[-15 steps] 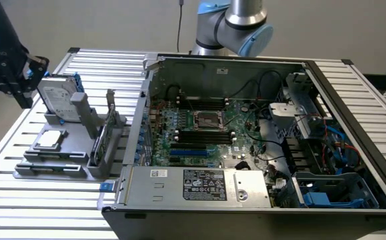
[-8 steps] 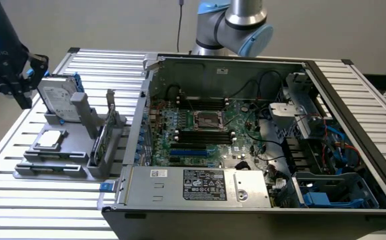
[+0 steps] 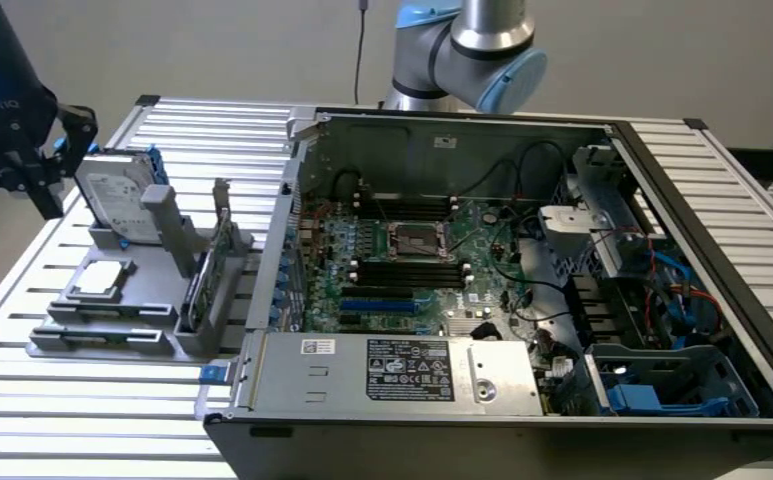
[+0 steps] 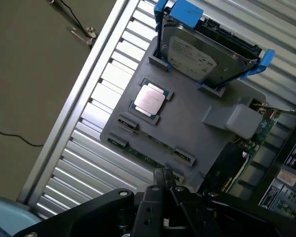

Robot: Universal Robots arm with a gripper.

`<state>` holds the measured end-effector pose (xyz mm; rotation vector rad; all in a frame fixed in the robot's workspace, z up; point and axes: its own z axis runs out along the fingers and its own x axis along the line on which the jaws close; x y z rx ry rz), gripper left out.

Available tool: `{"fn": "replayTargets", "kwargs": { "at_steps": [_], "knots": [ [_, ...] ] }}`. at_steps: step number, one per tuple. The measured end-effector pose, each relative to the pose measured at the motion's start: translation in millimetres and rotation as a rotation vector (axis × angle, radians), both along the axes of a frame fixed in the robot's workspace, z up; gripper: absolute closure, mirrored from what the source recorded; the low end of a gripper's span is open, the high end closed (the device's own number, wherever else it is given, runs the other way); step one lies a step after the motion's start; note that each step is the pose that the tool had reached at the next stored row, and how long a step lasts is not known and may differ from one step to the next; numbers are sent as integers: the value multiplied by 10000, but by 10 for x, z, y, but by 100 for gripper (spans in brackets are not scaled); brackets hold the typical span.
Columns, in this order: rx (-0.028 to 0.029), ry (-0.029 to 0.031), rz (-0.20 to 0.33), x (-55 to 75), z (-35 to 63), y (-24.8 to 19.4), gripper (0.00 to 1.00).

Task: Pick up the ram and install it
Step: 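Pick up the ram and move it above insertion slot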

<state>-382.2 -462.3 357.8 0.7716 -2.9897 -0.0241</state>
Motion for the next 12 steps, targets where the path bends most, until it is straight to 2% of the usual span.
{"fn": "replayTargets", "kwargs": {
  "at_steps": [12],
  "knots": [
    [-1,1,2180,0,-4,0,89]
  ]
}}
